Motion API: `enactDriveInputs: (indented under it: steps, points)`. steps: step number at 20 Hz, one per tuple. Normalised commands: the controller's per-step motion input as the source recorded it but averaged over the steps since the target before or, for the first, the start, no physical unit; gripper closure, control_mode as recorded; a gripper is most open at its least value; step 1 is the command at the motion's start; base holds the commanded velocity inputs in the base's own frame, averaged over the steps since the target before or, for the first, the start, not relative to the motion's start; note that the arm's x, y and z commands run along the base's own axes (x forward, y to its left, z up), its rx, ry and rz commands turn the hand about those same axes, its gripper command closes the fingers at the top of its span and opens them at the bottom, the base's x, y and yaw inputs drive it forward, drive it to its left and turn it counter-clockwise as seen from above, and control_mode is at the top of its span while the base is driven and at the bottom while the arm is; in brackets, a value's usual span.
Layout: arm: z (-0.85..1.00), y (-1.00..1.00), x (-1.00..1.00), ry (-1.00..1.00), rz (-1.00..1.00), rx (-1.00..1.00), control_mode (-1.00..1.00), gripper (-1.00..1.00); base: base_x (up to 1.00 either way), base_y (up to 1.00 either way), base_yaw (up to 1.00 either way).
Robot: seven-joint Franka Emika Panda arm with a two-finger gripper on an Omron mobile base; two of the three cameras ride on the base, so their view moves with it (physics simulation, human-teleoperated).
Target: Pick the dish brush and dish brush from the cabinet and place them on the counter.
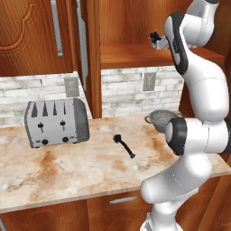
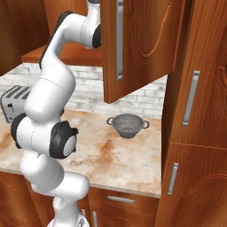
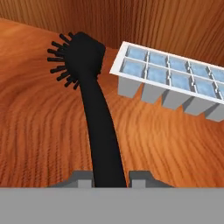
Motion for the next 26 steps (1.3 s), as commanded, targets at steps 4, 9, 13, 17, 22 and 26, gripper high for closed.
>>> enactDriveInputs:
  steps: [4, 9, 13, 17, 22, 26]
  points:
    - [0.0, 0.36, -0.45, 0.0, 0.0, 0.0, -1.0, 1.0, 0.0, 0.0, 0.0]
    - [0.0, 0.32, -0.54, 0.0, 0.0, 0.0, -1.0, 1.0, 0.0, 0.0, 0.0]
    - [0.0, 0.24, -0.67, 0.0, 0.0, 0.0, -1.0, 1.0, 0.0, 0.0, 0.0]
    - [-0.09, 0.2, -0.65, 0.0, 0.0, 0.0, -1.0, 1.0, 0.0, 0.0, 0.0]
    - [-0.16, 0.06, -0.68, 0.0, 0.0, 0.0, -1.0, 1.0, 0.0, 0.0, 0.0]
    - [-0.1, 0.04, -0.79, 0.0, 0.0, 0.0, -1.0, 1.0, 0.0, 0.0, 0.0]
